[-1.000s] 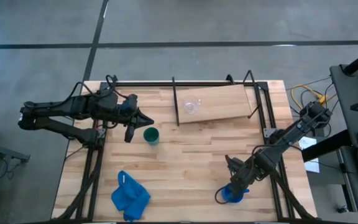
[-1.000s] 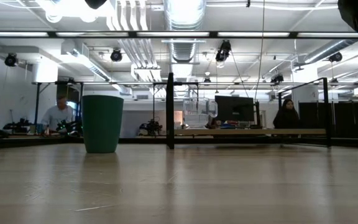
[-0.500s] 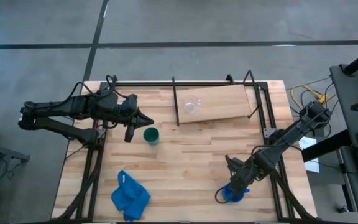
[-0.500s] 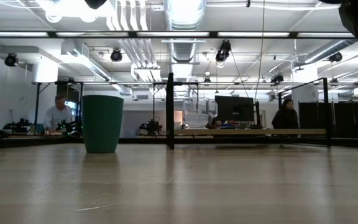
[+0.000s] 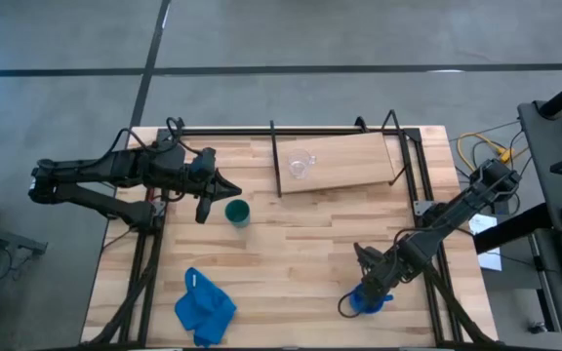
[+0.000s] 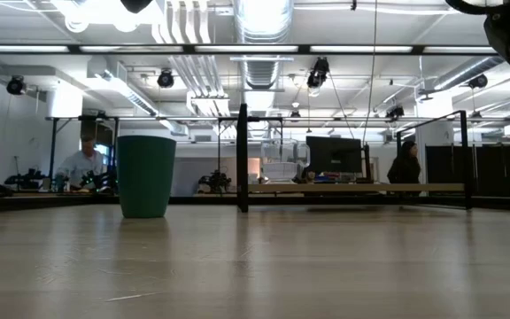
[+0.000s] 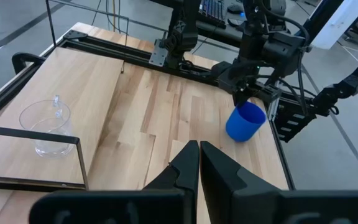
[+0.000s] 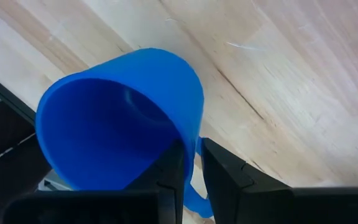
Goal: Stack small to large cups/mugs on shelf
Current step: Put the blue mug on the shelf
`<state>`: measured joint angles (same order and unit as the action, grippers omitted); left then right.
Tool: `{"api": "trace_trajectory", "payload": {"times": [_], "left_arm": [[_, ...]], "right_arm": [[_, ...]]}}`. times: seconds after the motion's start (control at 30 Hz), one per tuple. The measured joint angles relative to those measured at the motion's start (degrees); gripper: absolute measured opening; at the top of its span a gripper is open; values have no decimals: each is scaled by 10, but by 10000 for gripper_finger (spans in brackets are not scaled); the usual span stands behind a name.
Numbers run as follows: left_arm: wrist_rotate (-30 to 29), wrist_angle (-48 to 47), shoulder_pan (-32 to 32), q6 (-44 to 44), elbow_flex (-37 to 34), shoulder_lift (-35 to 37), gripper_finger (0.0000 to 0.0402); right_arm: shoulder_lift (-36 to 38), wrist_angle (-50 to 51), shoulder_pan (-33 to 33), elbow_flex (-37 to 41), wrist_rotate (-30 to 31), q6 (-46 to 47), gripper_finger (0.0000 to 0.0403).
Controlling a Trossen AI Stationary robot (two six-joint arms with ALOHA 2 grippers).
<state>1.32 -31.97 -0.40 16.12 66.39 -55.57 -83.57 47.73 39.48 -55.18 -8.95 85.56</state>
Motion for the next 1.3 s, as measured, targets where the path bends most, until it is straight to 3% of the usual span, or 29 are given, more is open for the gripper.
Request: {"api": "trace_trajectory", "payload": {"times": [0.3,0.63,0.9,1.1,1.3], "left_arm": [[0,0,0,0,0,0,0],[0,1,0,0,0,0,0],[0,4,0,0,0,0,0],[0,5,0,0,0,0,0],[0,17,0,0,0,0,0]], "right_arm": [[0,-4,0,14,0,0,45],[0,-5,-1,14,1,0,11],[0,7,-6,-20,1,-4,10],[0,101,-19,-71,9,-33,9],[0,269,-51,-158,72,-83,9]]}}
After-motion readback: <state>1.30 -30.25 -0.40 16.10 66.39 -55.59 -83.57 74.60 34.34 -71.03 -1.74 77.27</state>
